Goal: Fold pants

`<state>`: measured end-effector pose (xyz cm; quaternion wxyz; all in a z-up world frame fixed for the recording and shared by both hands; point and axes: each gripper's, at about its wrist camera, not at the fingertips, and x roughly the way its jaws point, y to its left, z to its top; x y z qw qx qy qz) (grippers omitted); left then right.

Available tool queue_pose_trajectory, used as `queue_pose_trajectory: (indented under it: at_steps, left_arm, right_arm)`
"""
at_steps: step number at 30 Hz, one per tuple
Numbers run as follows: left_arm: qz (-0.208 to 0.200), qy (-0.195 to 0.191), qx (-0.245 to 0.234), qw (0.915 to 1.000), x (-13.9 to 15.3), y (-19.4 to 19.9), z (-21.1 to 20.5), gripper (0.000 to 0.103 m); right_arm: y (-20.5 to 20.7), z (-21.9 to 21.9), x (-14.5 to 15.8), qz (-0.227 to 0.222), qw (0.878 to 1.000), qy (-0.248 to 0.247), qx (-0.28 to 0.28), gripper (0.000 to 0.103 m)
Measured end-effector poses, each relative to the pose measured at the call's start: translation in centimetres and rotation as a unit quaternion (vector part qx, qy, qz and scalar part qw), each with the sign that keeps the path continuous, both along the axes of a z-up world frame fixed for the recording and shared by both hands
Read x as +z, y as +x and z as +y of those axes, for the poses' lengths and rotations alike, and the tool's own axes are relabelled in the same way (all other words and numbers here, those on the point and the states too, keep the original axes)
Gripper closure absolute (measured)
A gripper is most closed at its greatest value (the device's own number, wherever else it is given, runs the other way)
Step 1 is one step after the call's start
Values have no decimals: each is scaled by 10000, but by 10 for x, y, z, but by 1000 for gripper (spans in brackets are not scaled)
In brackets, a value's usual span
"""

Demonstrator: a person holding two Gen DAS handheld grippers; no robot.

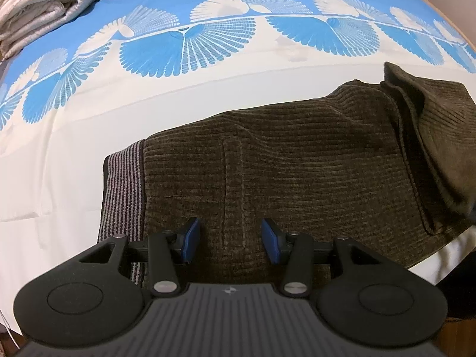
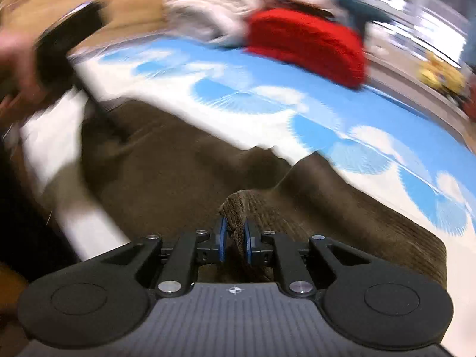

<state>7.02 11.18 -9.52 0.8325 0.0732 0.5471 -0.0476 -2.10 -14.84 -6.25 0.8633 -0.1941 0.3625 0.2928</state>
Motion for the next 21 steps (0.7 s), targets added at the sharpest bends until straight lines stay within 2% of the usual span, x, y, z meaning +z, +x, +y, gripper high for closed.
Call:
queue_pose_trajectory:
  at_steps: [2,3,6,7,12,18,21]
  left_arm:
    - [3,-5,14,10000,0,0,-1,52]
    - [4,-19,19,10000,0,-1,-1,52]
    - [4,-13,-28,10000,0,-3,-3,52]
    - [5,0,-47,10000,-1,-4,-3,52]
    - [17,-2,71,10000,-2,-4,9,52]
    - [-11,-17,114,9999,0,-4,16,52]
    - [-30,-61,155,9999,1,-4,17,52]
  right_arm:
    - [-6,9,-16,-7,9988,-484,62,90]
    - [-7,12,-20,-94,9981,-603,75,85]
    - [-6,20,-27,-82,9977,-677,66,41]
    - [-6,23,-29,-100,9971,-746,105,39]
    - [-3,38,-41,-136,9936,-1093,253,38]
    - [14,30,-35,195,9975,-657,-165,38]
    - [17,29,-42,262,9962,-800,-229,39]
